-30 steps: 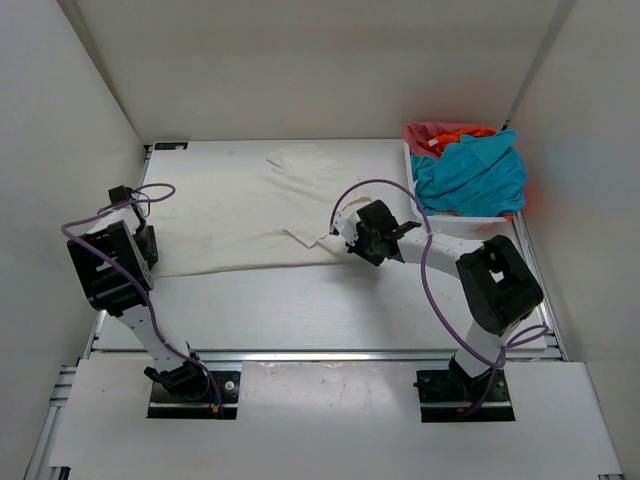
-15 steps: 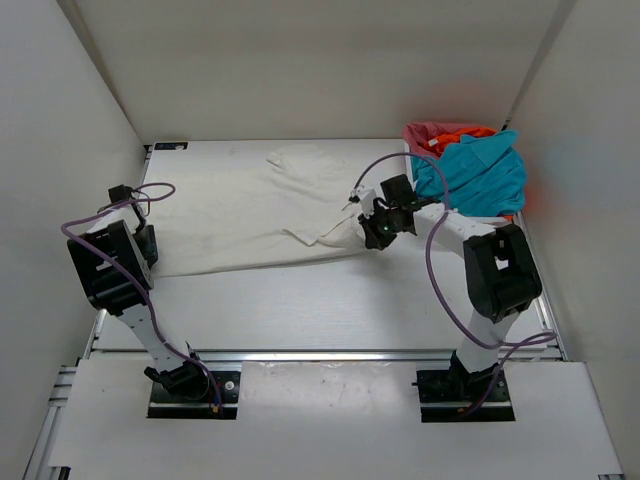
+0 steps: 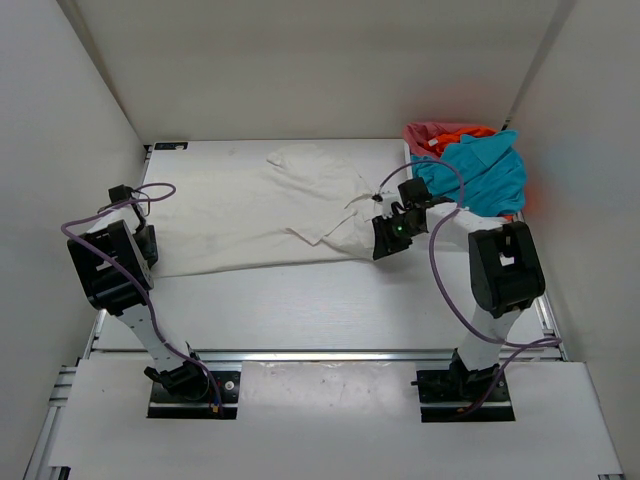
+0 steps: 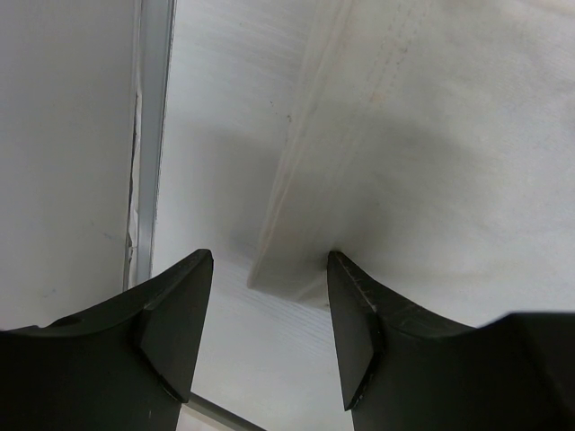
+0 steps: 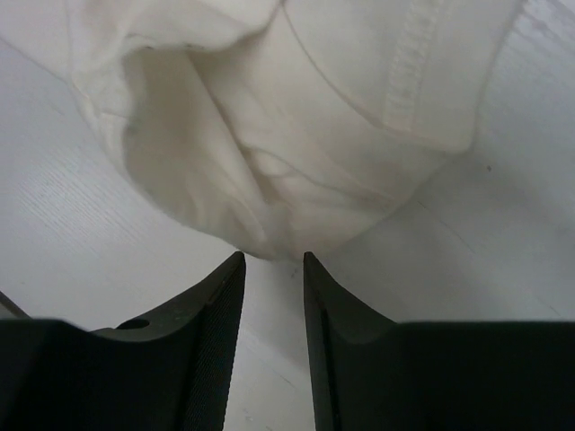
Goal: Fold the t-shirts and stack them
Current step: Fold the flattened tshirt in 1/3 of the way
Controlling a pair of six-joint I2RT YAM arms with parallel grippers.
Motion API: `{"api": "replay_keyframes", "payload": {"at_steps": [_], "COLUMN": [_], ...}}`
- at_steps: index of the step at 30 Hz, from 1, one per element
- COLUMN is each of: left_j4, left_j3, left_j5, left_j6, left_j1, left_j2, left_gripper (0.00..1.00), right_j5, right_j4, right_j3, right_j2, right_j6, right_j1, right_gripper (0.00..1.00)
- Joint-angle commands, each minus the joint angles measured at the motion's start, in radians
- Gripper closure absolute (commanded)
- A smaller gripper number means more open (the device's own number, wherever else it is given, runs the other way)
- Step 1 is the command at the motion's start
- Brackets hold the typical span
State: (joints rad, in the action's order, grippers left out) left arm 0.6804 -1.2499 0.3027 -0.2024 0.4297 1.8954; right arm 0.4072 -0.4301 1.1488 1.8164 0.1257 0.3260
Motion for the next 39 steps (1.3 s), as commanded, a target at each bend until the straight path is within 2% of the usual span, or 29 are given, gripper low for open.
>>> {"api": "replay_keyframes", "payload": {"at_steps": [1, 9, 20, 27, 32, 36, 38, 39], "left_j4": [0.007, 0.030, 0.028, 0.025, 0.031, 0.038, 0.045, 0.047], "left_j3": [0.015, 0.020, 0.014, 0.017, 0.003, 0.003, 0.000, -0.003], "left_j5": [-0.010, -0.065, -0.085, -0.077, -0.085, -0.109, -0.123, -0.126], "left_j6": [-0.006, 0.008, 0.017, 0.011, 0.017, 0.024, 0.026, 0.027], "left_j1": [0.006, 0.000, 0.000, -0.005, 0.000, -0.008, -0.009, -0.008], "left_j2": [-0.021, -0.030, -0.032, -0.036, -0.029, -0.025, -0.024, -0.027], "left_gripper": [0.35, 0.35, 0.35, 0.34, 0.34, 0.35, 0.35, 0.34], "right_j5": [0.013, -0.145, -0.226, -0.196, -0.176, -0.159, -0.151, -0.154], "right_j4": [-0.044, -0.038, -0.030, -0.016, -0.001, 0.005, 0.007, 0.004], "right_j3": [-0.012, -0.024, 0.045, 0.078, 0.085, 0.075, 0.072, 0.069], "right_j2": [-0.063, -0.062, 0.049, 0.084, 0.104, 0.121, 0.118, 0.113], "right_j6": [-0.090, -0.093, -0.254, -0.337, -0.393, -0.419, -0.420, -0.423], "right_j1": [-0.016, 0.061, 0.015, 0.010, -0.001, 0.013, 0.012, 0.012], "right_gripper": [0.62, 0.42, 0.39, 0.40, 0.49, 0.69, 0.83, 0.86]}}
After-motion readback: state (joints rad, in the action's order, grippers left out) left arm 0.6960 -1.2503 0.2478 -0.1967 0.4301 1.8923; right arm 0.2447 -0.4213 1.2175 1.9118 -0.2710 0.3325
